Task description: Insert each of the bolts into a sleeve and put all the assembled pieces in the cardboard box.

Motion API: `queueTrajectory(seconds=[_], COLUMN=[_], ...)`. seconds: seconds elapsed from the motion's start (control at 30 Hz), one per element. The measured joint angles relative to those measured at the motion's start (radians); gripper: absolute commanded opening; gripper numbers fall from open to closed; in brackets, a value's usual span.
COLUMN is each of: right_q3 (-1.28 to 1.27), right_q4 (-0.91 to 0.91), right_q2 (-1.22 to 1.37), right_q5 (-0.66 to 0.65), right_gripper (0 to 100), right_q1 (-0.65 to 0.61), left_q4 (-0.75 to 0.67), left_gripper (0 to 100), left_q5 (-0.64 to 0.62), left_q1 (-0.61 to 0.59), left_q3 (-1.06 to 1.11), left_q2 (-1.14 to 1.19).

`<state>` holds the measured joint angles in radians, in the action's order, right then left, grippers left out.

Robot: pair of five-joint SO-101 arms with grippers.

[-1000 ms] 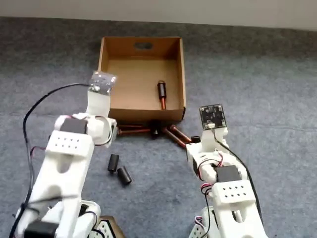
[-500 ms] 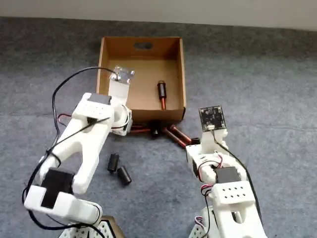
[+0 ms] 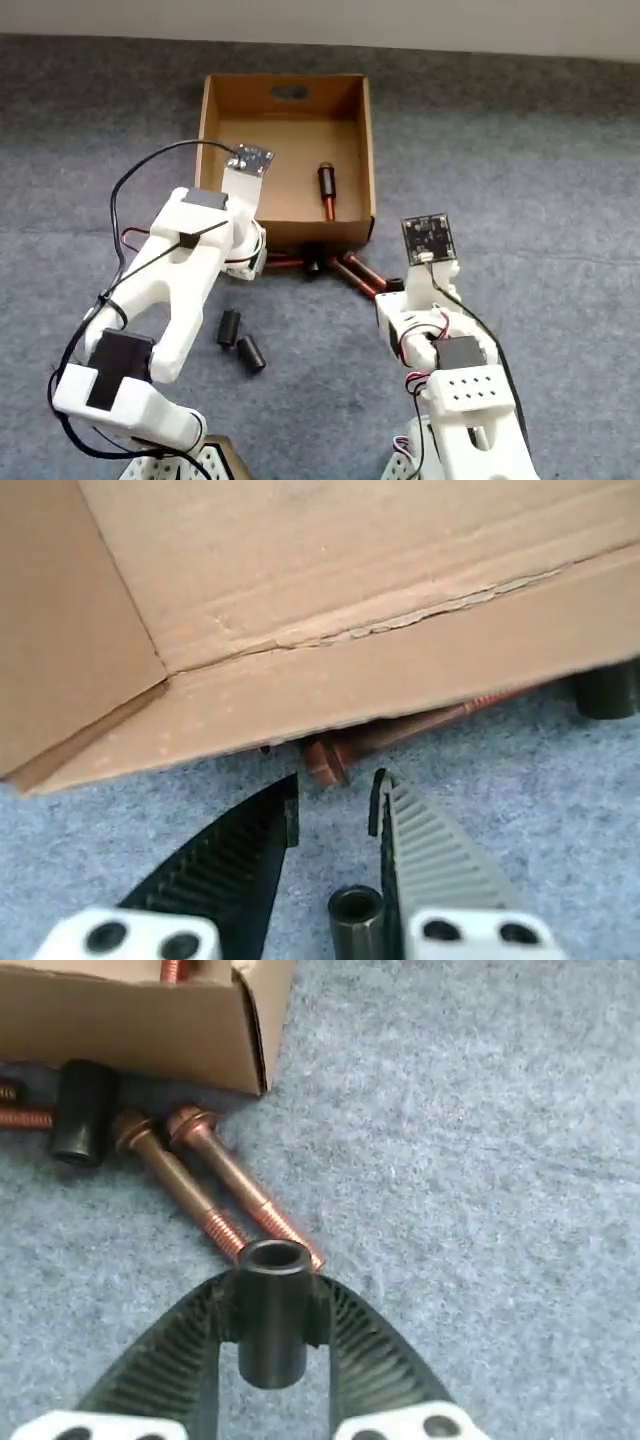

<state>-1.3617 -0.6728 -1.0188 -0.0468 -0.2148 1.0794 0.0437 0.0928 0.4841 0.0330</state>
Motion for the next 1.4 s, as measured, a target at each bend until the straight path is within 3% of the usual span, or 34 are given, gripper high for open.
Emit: queueTrajectory(seconds=[0.2, 0.57, 0.7, 1.13, 1.4], right_q3=[0.0, 0.0, 0.0, 0.0, 0.0], right_q4=[0.0, 0.0, 0.0, 0.0, 0.0], right_q2=[0.0, 0.0, 0.0, 0.0, 0.0], right_q5=[0.0, 0.0, 0.0, 0.0, 0.0], right_gripper=[0.5, 0.5, 0.5, 0.5, 0.5], right_q1=[0.0, 0.0, 0.0, 0.0, 0.0], left_q4=[-0.002, -0.133, -0.133, -0.141, -0.137], left_gripper=[14, 14, 1, 1, 1], left_q5=[0.0, 0.002, 0.002, 0.006, 0.14], left_q1=[0.0, 0.0, 0.002, 0.002, -0.084], left_q3=[0.002, 0.08, 0.081, 0.135, 0.322], left_q2=[0.0, 0.0, 0.0, -0.006, -0.245])
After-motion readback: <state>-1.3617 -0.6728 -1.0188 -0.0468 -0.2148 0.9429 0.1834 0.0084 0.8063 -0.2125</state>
